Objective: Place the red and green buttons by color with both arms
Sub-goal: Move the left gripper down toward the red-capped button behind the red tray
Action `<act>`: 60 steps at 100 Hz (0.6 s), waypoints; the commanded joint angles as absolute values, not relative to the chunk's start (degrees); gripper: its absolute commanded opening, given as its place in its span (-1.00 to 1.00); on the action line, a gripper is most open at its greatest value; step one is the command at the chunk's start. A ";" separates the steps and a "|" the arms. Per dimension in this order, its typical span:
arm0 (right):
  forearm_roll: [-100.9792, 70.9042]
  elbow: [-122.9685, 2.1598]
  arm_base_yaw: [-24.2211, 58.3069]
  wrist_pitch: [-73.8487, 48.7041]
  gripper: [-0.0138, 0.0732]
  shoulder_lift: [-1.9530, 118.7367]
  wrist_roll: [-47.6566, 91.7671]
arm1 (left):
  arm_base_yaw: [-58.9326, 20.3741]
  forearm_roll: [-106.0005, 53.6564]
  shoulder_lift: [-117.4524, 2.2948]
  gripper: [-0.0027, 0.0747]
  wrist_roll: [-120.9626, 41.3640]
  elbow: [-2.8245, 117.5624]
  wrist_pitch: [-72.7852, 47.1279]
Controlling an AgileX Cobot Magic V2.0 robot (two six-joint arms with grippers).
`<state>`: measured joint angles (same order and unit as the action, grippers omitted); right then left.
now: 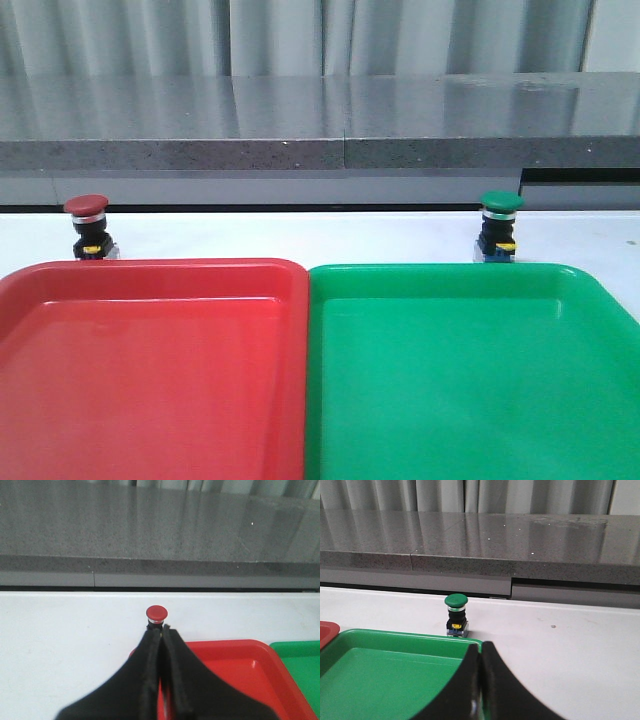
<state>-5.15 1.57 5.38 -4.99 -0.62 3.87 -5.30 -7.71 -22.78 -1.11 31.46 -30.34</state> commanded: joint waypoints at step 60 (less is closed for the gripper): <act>-4.69 0.74 5.15 -0.52 -0.94 -1.64 3.91 | -5.23 -9.10 -38.83 -0.94 -0.82 43.03 -37.07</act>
